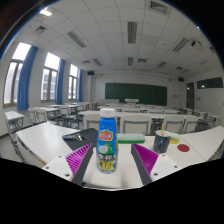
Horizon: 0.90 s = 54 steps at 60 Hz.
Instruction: Pour water
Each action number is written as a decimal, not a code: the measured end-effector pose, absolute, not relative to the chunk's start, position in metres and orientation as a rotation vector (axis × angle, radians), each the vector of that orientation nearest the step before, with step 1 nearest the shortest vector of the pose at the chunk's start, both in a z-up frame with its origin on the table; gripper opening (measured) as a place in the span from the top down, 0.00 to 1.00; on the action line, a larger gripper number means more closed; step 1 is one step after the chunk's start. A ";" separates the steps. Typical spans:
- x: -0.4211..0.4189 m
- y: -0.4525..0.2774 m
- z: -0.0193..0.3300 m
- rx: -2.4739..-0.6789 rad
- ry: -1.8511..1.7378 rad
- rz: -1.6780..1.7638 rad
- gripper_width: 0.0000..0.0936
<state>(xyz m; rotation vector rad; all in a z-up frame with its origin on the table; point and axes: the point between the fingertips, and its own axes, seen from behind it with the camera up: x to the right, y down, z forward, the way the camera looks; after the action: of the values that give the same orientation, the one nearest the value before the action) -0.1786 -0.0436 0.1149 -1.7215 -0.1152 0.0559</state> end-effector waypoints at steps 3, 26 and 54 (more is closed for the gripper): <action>-0.188 -0.023 0.110 -1.732 -0.117 0.029 0.12; -0.192 0.053 0.081 -1.763 -0.041 -0.071 0.38; -0.160 0.100 0.124 -1.636 0.392 0.544 0.62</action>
<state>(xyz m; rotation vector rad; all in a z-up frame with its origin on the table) -0.1604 0.1002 0.1245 -1.6361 0.3921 0.5437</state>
